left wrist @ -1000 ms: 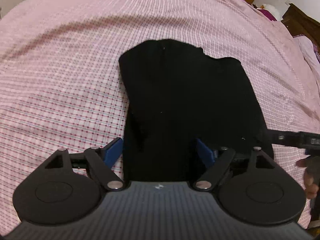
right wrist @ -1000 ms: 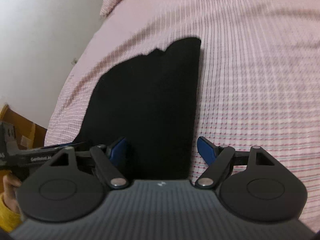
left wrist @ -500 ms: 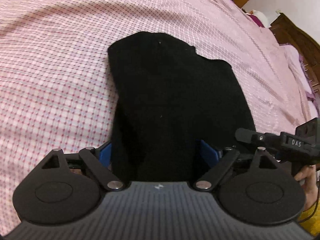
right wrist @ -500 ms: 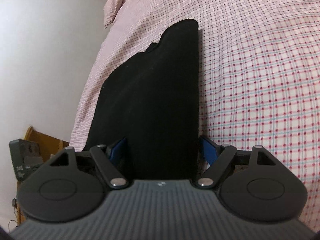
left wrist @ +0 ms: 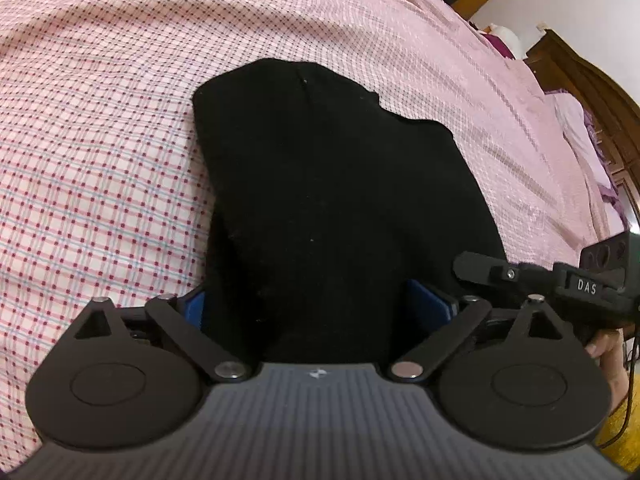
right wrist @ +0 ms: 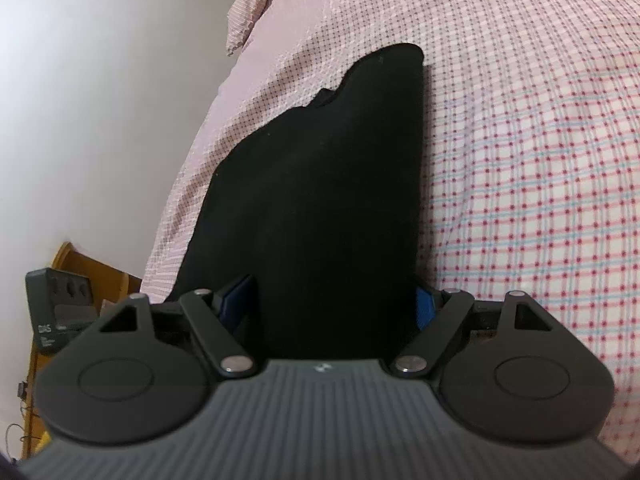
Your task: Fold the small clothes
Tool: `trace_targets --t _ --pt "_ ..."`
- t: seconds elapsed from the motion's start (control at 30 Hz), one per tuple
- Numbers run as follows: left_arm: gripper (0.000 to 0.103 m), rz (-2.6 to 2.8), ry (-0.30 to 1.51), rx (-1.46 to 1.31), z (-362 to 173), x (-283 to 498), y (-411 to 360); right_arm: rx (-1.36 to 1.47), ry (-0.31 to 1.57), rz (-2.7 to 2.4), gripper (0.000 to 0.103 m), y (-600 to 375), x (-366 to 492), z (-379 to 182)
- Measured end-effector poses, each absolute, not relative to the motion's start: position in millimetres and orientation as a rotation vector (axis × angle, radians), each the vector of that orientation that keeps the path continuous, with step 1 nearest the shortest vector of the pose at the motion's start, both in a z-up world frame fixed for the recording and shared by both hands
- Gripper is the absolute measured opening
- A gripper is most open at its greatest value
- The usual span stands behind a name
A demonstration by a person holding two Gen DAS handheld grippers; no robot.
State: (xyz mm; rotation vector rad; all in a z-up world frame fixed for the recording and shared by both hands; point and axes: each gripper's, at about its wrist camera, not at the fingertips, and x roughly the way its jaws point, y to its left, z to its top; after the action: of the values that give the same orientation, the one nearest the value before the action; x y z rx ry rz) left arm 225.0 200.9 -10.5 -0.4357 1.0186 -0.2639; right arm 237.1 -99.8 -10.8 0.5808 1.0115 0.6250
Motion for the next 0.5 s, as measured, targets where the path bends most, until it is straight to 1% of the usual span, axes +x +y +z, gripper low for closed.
trace_targets --t 0.2,0.23,0.27,0.33,0.37,0.43,0.5 --pt "0.1 -0.276 1.0 -0.417 -12 225 194 0.596 1.004 0.647 0.08 -100 237 -10" --pt "0.097 -0.281 0.995 -0.428 -12 226 195 0.602 1.003 0.648 0.077 -101 237 -10" --pt "0.092 -0.291 0.992 -0.438 -12 224 196 0.609 1.001 0.638 0.063 -103 237 -9" --pt "0.067 -0.337 0.994 -0.494 -13 222 197 0.656 1.012 0.636 0.047 -110 237 -10" --pt "0.064 -0.347 1.0 -0.529 -15 222 200 0.68 1.015 0.631 0.043 -112 237 -9" --pt "0.054 -0.357 1.0 -0.57 -16 220 203 0.672 1.006 0.626 0.04 -114 234 -3" --pt "0.051 -0.368 0.993 -0.601 -14 216 205 0.676 0.999 0.629 0.039 -116 230 7"
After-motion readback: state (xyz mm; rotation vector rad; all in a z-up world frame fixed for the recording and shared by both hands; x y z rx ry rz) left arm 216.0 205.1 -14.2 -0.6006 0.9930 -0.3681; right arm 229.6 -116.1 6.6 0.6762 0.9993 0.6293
